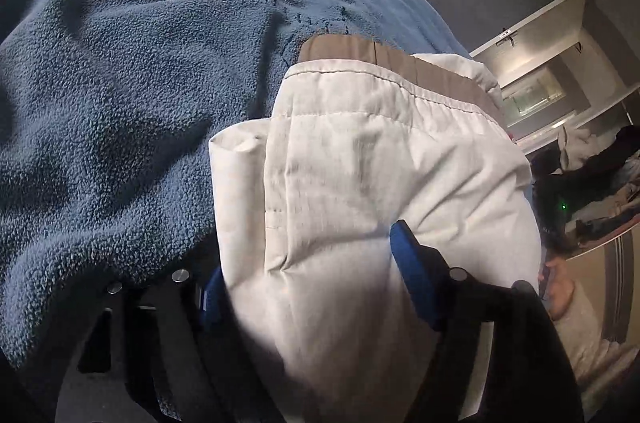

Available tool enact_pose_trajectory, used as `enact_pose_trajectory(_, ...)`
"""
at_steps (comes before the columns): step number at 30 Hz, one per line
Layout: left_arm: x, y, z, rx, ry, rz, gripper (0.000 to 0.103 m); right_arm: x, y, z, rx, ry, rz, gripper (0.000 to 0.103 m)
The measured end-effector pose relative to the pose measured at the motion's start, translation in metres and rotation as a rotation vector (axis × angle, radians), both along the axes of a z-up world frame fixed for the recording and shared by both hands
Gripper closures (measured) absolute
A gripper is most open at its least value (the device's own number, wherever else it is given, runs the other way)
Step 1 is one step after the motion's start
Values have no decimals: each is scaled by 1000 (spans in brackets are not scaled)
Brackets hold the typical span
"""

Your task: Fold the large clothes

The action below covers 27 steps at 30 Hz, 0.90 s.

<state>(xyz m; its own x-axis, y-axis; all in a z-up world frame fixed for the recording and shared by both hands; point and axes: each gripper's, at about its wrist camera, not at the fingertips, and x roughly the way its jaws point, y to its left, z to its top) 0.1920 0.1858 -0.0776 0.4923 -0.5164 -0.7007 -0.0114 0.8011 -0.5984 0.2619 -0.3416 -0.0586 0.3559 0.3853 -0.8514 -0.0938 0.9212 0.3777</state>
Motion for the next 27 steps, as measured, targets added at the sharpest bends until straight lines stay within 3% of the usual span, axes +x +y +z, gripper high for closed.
enact_pose_trajectory(3, -6, -1, 1, 9, 5, -22, 33, -5, -13, -10, 64, 68, -25, 30)
enact_pose_trajectory(5, -2, 2, -7, -46, 26, -21, 30, 1, -20, -23, 127, 122, -28, 25)
enact_pose_trajectory(8, 4, 2, -14, -79, 26, -8, 27, 13, -17, -31, 188, 116, -20, 27)
enact_pose_trajectory(11, 7, -3, -12, -53, 12, 2, 30, 17, -9, -31, 236, 66, 5, 62)
enact_pose_trajectory(12, 5, -6, -9, -48, -4, 3, 42, 16, -8, -28, 241, 46, 9, 74)
enact_pose_trajectory(14, -1, -15, 5, -12, -63, -18, 70, 7, 3, -11, 183, -40, 38, 86)
enact_pose_trajectory(16, -9, -28, 24, 78, -119, -29, 85, -8, 19, 12, 71, -160, 58, 91)
enact_pose_trajectory(17, -15, -34, 34, 119, -144, -23, 87, -15, 26, 24, 26, -215, 69, 93)
enact_pose_trajectory(19, -29, -34, 53, 123, -199, 5, 91, -33, 44, 55, -25, -368, 106, 95)
enact_pose_trajectory(21, -49, -23, 76, 66, -282, 35, 91, -49, 57, 87, -13, -503, 132, 96)
enact_pose_trajectory(23, -62, -15, 96, 72, -342, 65, 91, -53, 67, 105, 19, -571, 139, 96)
enact_pose_trajectory(25, -65, -1, 101, 42, -362, 121, 91, -40, 70, 111, 76, -559, 115, 96)
enact_pose_trajectory(27, -59, 12, 97, 66, -355, 178, 90, -16, 75, 101, 103, -513, 88, 96)
